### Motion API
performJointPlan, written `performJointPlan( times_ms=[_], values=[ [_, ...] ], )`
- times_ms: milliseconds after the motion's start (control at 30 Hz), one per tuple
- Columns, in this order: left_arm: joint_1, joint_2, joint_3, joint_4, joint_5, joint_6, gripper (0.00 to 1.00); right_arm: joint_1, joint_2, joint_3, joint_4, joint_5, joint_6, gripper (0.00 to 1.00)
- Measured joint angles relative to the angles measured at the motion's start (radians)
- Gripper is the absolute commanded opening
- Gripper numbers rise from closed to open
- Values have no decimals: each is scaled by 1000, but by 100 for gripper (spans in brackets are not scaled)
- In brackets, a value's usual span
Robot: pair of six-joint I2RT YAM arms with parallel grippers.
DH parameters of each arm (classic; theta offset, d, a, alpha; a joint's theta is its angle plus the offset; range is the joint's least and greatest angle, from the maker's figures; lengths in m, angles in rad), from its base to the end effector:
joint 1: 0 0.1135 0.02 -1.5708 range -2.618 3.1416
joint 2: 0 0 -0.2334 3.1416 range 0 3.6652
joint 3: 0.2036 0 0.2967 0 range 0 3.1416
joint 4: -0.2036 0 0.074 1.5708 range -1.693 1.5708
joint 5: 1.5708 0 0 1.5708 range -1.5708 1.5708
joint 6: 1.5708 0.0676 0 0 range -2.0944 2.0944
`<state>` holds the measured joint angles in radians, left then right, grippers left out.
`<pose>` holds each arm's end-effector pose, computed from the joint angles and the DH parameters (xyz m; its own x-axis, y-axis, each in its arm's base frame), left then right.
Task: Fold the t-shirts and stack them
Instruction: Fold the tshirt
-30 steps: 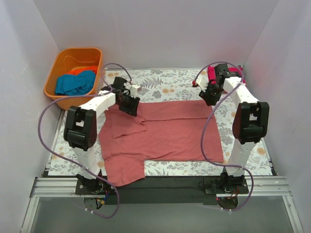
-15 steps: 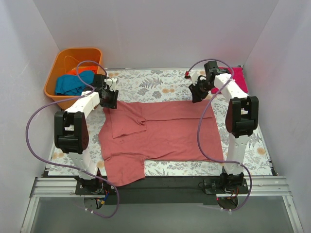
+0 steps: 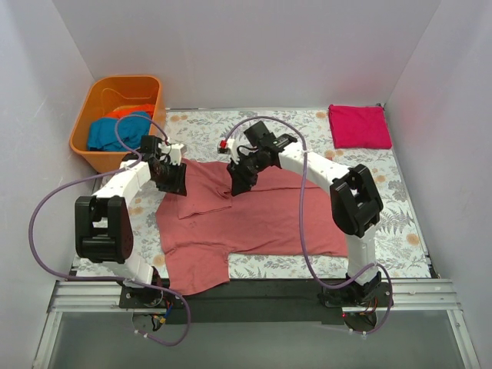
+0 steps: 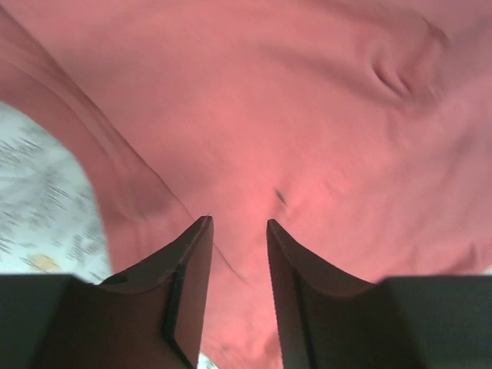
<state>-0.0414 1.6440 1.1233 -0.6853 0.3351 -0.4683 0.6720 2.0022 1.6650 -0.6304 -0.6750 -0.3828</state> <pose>0.3669 -0.0375 0.1250 -0.9035 -0.3892 -0.1797 -0.2818 0.8551 -0.4352 0.3521 0.3341 0.1816 -0.3127 -0.6214 -0.7184 -0.9489 0.1705 0.2655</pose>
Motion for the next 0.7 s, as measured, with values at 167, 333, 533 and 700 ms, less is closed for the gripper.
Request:
performJointPlan(
  times_ms=[167, 333, 533, 700],
  values=[
    [-1, -98, -112, -50, 56, 9, 40, 55, 30, -10, 88, 8, 99, 46],
    [-1, -113, -189, -80, 59, 5, 42, 58, 105, -11, 132, 30, 174, 46],
    [-1, -107, -197, -85, 15, -9, 42, 58, 147, -26, 145, 42, 224, 46],
    [-1, -66, -196, -80, -14, -21, 42, 64, 147, -27, 165, 51, 241, 46]
  ],
)
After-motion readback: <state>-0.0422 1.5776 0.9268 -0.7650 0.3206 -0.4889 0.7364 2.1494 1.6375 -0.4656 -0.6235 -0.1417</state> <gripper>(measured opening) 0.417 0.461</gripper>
